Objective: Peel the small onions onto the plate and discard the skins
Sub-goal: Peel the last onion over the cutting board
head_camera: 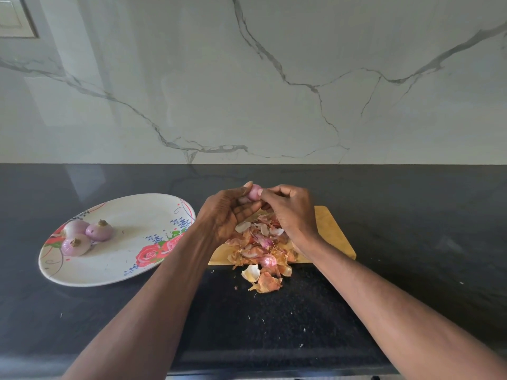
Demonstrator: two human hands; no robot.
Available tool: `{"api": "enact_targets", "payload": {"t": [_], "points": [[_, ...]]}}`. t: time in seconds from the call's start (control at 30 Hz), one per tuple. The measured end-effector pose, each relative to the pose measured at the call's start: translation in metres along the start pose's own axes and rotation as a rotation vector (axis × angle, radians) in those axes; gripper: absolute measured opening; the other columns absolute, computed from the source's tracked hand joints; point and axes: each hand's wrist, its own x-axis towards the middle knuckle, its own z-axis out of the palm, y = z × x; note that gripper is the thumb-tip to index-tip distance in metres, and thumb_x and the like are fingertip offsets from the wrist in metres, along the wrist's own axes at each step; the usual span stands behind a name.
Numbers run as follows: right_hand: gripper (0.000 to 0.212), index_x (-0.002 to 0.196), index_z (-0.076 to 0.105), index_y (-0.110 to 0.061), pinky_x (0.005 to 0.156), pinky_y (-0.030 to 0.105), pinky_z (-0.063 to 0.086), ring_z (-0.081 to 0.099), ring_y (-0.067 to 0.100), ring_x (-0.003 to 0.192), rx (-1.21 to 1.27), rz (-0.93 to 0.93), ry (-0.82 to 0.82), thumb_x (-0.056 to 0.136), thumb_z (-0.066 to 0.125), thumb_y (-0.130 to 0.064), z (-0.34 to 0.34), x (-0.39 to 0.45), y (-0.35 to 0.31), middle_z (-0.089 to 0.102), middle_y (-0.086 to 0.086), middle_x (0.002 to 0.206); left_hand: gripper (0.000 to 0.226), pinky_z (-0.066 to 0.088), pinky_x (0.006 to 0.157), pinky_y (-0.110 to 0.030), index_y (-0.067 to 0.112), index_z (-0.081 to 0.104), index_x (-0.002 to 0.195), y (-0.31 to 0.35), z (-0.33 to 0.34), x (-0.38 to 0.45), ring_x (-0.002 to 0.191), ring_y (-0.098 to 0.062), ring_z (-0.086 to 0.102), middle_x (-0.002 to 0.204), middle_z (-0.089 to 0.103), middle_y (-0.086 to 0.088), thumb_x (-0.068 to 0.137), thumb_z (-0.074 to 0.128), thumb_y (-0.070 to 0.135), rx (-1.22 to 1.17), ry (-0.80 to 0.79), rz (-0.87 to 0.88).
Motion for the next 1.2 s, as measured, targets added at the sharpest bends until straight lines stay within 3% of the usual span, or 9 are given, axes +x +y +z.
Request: {"api": "enact_targets", "payload": {"t": [0.13, 0.5, 0.67, 0.87, 1.0, 1.2], "points": [[0.019, 0.079, 0.080, -0.011, 0.061, 0.039, 0.060, 0.072, 0.022, 0.065, -0.041, -0.027, 0.007, 0.082, 0.081, -0.030, 0.0017, -0.0003, -0.0002, 0.074, 0.001, 0.068, 0.006, 0.063, 0.071, -0.031, -0.006, 0.069, 0.092, -0.0019, 0.0000, 0.0005, 0.069, -0.023, 0.074, 0.079, 0.073, -0.017, 0.091, 0.065, -0.001, 0.044, -0.007, 0.027], [0.009, 0.074, 0.079, -0.015, 0.060, 0.021, 0.054, 0.070, 0.011, 0.063, -0.003, -0.043, 0.009, 0.080, 0.082, -0.021, -0.0021, -0.0015, 0.0007, 0.075, -0.003, 0.067, 0.007, 0.063, 0.073, -0.031, -0.006, 0.069, 0.094, -0.0020, -0.0008, -0.0009, 0.071, -0.023, 0.075, 0.082, 0.073, -0.018, 0.090, 0.067, 0.000, 0.024, -0.001, 0.015], [0.014, 0.075, 0.078, -0.007, 0.063, 0.031, 0.055, 0.068, 0.012, 0.063, -0.001, -0.018, 0.032, 0.080, 0.081, -0.021, -0.0023, 0.0000, 0.0040, 0.074, 0.000, 0.068, 0.008, 0.063, 0.072, -0.031, -0.006, 0.067, 0.094, -0.0026, 0.0006, -0.0013, 0.066, -0.023, 0.074, 0.075, 0.073, -0.016, 0.089, 0.068, 0.001, 0.043, 0.006, 0.001], [0.025, 0.065, 0.074, -0.009, 0.051, 0.025, 0.043, 0.056, 0.009, 0.049, -0.042, -0.023, 0.014, 0.083, 0.078, -0.026, -0.0015, 0.0025, 0.0028, 0.064, -0.005, 0.053, 0.007, 0.063, 0.067, -0.030, -0.006, 0.068, 0.091, 0.0002, -0.0005, 0.0007, 0.064, -0.024, 0.073, 0.071, 0.071, -0.016, 0.090, 0.068, 0.001, 0.011, 0.025, -0.001], [0.018, 0.076, 0.080, -0.011, 0.065, 0.037, 0.056, 0.071, 0.021, 0.067, -0.038, -0.031, 0.001, 0.082, 0.081, -0.028, -0.0009, 0.0016, 0.0026, 0.074, -0.001, 0.067, 0.010, 0.063, 0.073, -0.032, -0.006, 0.068, 0.096, -0.0007, -0.0029, 0.0035, 0.071, -0.025, 0.074, 0.080, 0.072, -0.019, 0.089, 0.070, 0.001, 0.023, 0.019, 0.001], [0.008, 0.082, 0.080, -0.012, 0.073, 0.032, 0.058, 0.072, 0.014, 0.074, -0.039, -0.031, 0.017, 0.086, 0.074, -0.015, -0.0013, 0.0034, 0.0043, 0.076, -0.003, 0.074, 0.008, 0.064, 0.072, -0.032, -0.006, 0.066, 0.098, 0.0002, -0.0034, 0.0035, 0.072, -0.028, 0.074, 0.080, 0.073, -0.020, 0.092, 0.064, -0.001, -0.016, -0.001, 0.002]]}}
